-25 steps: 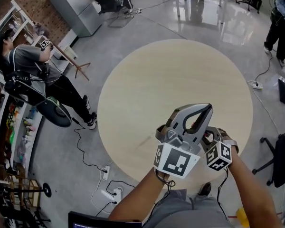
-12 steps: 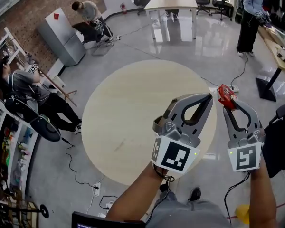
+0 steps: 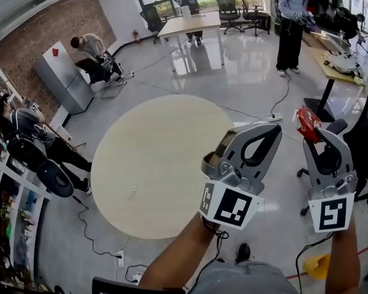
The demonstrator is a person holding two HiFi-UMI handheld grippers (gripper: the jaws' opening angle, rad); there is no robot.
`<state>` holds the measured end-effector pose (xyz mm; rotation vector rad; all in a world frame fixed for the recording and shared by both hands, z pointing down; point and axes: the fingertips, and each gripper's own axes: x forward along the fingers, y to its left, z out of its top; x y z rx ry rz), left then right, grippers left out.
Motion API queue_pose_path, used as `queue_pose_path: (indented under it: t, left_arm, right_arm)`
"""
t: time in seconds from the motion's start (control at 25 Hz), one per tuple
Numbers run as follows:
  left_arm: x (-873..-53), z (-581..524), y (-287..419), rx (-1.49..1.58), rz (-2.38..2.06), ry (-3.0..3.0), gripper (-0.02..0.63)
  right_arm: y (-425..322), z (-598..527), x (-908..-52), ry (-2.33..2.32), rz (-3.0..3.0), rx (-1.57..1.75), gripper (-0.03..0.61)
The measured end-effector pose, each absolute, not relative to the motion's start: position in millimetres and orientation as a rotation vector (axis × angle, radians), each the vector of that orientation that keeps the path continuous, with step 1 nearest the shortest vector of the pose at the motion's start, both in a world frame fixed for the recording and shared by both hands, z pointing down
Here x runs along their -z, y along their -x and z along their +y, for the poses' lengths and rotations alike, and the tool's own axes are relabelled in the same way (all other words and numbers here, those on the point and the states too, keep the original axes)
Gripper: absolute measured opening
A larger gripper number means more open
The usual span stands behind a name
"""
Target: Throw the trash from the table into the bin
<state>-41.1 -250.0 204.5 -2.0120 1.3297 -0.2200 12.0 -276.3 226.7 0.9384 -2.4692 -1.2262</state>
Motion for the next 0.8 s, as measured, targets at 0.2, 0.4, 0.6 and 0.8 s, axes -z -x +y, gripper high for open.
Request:
queue_pose_path:
  t: [0.2, 0.4, 0.6, 0.8]
  left_arm:
    - [-217, -224, -9, 0.167, 1.208, 2.095, 0.044]
    - [-223, -180, -95, 0.079, 1.050, 2.170, 0.044]
    - [-223, -138, -219, -0.019, 0.796, 2.274, 0.044]
    - [-228, -101, -354, -0.082, 0.614, 2.346, 0.044]
  right_arm:
    - [-76, -242, -226, -1.221, -2.511, 1.099, 0.107]
    - [-164, -186, -232, -1.429, -2.441, 1.028, 0.107]
    - [-285, -132, -245, -1.467, -2.067, 1.039, 0.107]
    - [-427, -80, -256, -1.605, -1.909, 0.939, 0.107]
